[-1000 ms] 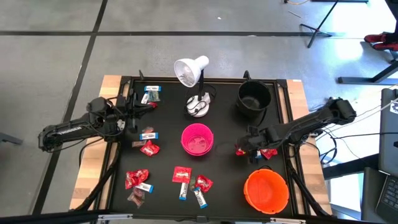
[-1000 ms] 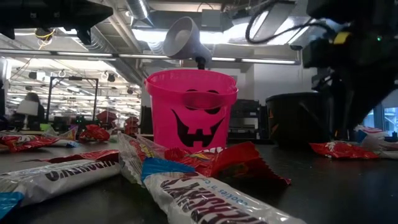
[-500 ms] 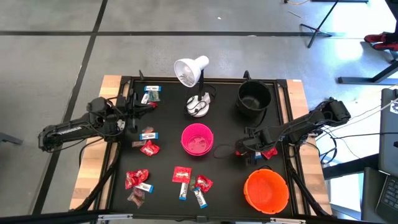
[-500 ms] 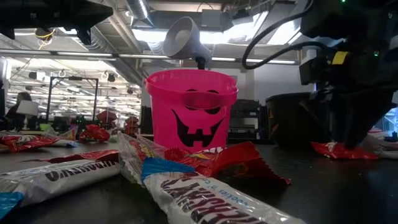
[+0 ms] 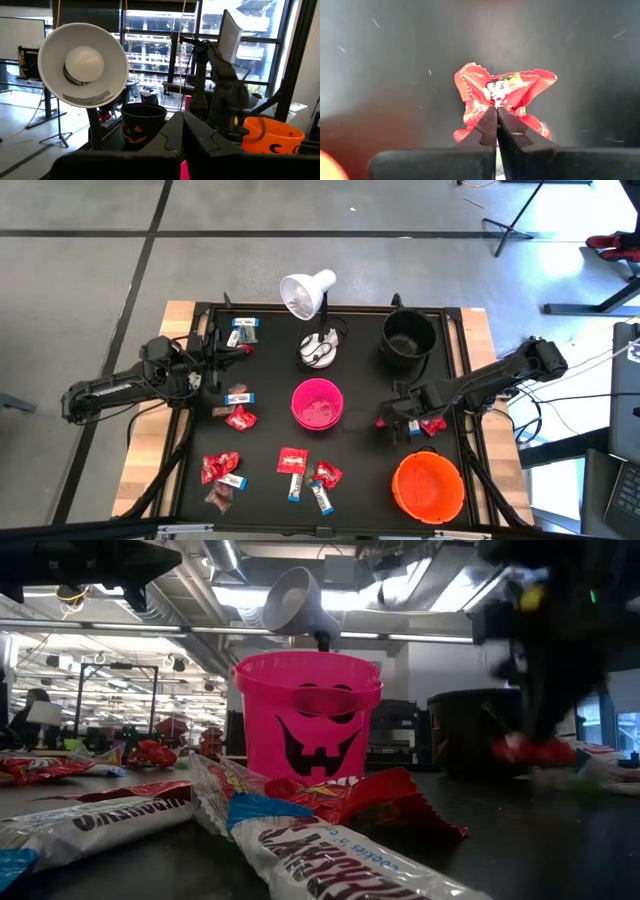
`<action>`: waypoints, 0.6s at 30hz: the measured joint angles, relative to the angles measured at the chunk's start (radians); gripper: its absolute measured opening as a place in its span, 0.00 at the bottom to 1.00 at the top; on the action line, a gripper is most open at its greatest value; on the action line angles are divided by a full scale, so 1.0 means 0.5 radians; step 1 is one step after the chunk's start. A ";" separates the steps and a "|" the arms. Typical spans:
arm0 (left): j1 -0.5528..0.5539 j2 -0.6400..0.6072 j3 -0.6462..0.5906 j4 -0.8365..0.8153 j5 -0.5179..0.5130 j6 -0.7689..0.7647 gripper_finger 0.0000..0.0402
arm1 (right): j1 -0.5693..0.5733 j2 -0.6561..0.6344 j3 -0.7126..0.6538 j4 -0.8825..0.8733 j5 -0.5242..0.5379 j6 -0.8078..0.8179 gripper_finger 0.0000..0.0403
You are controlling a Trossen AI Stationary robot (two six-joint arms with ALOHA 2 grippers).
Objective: Sort candy
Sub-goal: Put the red candy into the orange bucket
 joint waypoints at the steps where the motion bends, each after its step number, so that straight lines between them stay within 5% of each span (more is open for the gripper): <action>1: 0.000 0.000 0.001 0.000 0.000 0.000 0.00 | 0.001 -0.032 0.065 -0.067 0.019 -0.008 0.01; 8: 0.000 0.001 0.000 -0.001 0.000 0.000 0.00 | 0.062 -0.350 0.434 -0.370 0.022 0.005 0.00; 18: 0.000 0.000 0.001 0.000 0.000 0.000 0.00 | 0.498 -0.814 0.502 -0.369 -0.094 0.185 0.00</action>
